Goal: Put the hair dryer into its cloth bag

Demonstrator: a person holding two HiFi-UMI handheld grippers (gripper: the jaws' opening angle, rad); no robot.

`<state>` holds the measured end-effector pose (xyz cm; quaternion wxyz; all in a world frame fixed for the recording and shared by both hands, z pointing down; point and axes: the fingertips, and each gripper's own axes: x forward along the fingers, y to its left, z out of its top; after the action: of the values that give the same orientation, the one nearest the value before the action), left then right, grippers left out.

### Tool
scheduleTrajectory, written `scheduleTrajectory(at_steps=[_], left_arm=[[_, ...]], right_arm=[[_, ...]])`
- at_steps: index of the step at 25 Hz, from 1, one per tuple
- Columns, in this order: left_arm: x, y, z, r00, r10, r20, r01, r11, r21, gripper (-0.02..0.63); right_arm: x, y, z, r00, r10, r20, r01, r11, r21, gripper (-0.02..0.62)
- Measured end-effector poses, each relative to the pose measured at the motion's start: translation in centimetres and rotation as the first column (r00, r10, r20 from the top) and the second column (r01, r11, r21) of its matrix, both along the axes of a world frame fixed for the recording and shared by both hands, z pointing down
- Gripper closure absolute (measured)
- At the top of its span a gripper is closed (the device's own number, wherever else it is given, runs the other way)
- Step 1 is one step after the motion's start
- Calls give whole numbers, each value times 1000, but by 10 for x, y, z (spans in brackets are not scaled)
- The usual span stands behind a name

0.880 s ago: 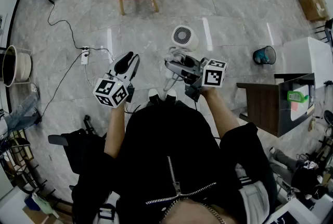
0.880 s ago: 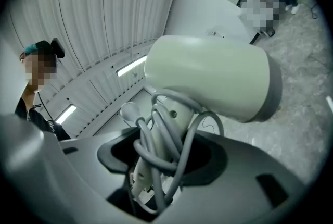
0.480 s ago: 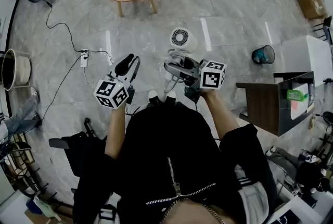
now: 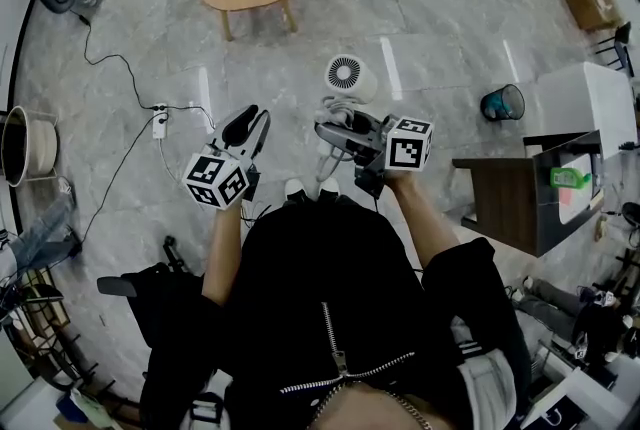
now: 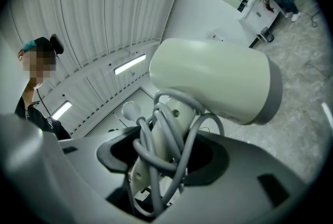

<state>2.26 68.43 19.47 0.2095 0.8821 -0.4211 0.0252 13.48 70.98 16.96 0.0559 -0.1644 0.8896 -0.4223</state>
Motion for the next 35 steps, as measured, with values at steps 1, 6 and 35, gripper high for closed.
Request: scheduleTrajectory(at_steps=[1,6,35], left_arm=[[0,0,0,1000,4,2,-4,1000,3,499],[-18,-14,1,1000,24,1,-24,1000,6,499],[-37,-100,14,993,-16,119,14,1000,20,592]], right_arm=[[0,0,0,1000,4,3,-4,1000,0,350],[-16,-16,0,1000,19,3,-20,1000,4,350],[-32,-94,10,1000,20,3,-20,1000,-10,347]])
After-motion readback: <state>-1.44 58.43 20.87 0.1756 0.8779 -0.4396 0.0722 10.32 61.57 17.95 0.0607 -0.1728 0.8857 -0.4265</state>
